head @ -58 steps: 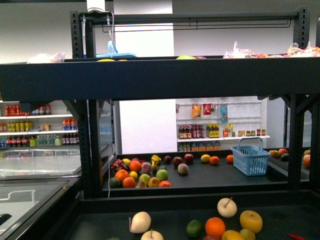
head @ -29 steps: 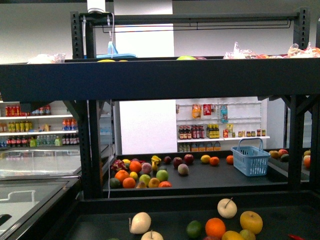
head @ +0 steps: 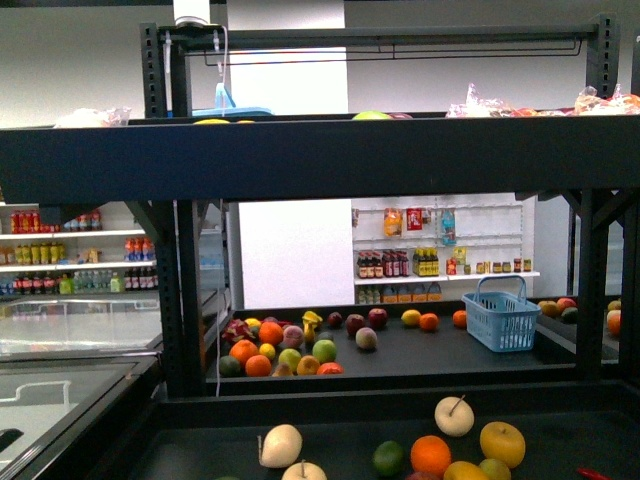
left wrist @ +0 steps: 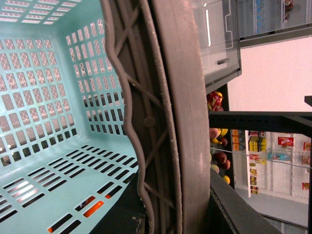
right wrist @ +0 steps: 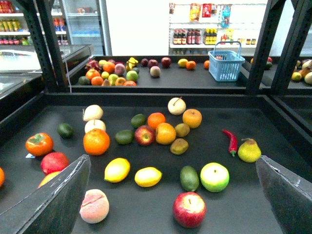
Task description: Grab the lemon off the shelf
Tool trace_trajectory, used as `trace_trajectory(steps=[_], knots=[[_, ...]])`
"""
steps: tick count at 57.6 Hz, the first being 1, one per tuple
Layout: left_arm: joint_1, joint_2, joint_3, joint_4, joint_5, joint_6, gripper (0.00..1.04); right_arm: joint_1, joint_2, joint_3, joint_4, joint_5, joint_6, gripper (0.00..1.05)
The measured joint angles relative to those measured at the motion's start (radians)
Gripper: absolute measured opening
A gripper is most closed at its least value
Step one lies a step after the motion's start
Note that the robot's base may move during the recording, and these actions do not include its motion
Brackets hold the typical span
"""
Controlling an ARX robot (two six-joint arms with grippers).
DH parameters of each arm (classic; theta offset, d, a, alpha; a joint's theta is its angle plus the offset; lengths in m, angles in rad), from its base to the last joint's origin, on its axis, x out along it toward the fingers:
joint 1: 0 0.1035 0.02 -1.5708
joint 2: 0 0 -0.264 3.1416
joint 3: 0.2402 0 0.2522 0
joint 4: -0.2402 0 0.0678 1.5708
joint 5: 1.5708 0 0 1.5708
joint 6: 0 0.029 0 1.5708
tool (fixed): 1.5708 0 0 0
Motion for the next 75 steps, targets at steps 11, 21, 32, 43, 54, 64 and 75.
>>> trace_trajectory(steps=[11,21,32,43,54,64,75], knots=[[-0.006,0.003,-0.014,0.051,0.004,-0.012,0.2,0.0,0.0,0.0,0.0,0.0,0.0,1.02],[-0.019,-0.027,-0.066,0.088,0.035,-0.011,0.2,0.0,0.0,0.0,0.0,0.0,0.0,1.02],[-0.126,-0.166,-0.145,0.063,0.238,0.122,0.2,0.0,0.0,0.0,0.0,0.0,0.0,1.02],[-0.278,-0.341,-0.227,0.051,0.381,0.257,0.2,0.0,0.0,0.0,0.0,0.0,0.0,1.02],[-0.481,-0.444,-0.339,0.015,0.465,0.424,0.2,0.0,0.0,0.0,0.0,0.0,0.0,1.02],[-0.629,-0.413,-0.403,-0.005,0.458,0.528,0.2,0.0,0.0,0.0,0.0,0.0,0.0,1.02],[-0.729,-0.349,-0.4,-0.015,0.42,0.641,0.2,0.0,0.0,0.0,0.0,0.0,0.0,1.02]])
